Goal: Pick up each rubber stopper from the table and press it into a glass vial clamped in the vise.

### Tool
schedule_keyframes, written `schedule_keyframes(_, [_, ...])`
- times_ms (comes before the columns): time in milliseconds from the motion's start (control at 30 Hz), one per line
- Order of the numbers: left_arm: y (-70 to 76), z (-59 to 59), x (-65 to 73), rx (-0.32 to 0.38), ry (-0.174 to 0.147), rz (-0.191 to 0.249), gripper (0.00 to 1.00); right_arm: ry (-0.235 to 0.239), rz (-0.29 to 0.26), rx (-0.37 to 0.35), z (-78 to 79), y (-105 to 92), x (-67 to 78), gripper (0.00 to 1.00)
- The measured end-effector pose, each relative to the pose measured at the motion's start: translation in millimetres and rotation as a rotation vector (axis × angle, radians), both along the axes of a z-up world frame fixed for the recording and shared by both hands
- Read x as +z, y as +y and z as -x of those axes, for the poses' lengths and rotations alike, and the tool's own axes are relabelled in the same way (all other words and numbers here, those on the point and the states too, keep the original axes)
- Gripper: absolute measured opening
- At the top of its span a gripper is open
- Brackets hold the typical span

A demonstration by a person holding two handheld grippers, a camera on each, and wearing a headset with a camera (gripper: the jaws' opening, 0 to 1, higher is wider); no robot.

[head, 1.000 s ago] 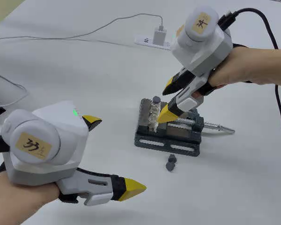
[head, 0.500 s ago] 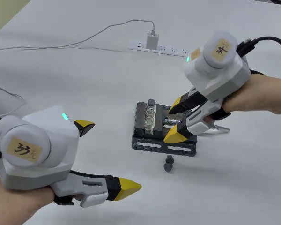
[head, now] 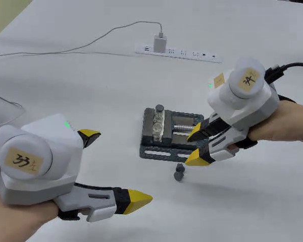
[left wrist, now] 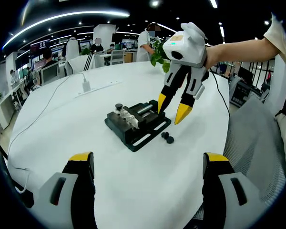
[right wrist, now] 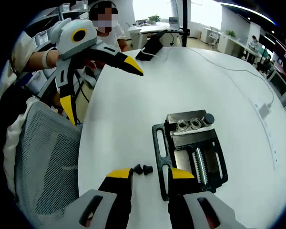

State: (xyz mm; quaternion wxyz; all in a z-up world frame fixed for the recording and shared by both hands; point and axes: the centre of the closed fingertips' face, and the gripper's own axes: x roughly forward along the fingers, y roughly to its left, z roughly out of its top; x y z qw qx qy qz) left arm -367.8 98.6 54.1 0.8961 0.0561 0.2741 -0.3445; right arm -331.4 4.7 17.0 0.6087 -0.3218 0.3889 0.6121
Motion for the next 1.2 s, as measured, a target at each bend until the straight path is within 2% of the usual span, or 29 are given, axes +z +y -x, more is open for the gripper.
schedule_keyframes(200, [-0.6, 1.1, -1.5, 0.007, 0.005, 0.005, 0.94, -0.008, 0.031, 0.045, -0.3, -2.0, -21.5, 0.16])
schedule_keyframes(333, [0.2, 2.1, -3.1, 0.01, 0.011, 0.006, 0.93, -0.01, 0.041, 0.055, -1.4, -1.8, -28.9, 0.12])
schedule_keyframes(600, [1.8, 5.7, -8.2, 0.011, 0.026, 0.006, 0.93, 0.005, 0.031, 0.063, 3.1, 1.9, -27.4, 0.01])
schedule_keyframes(1200, [3.6, 9.3, -16.9, 0.008, 0.051, 0.009, 0.93, 0.018, 0.06, 0.089, 7.5, 5.0, -34.5, 0.0])
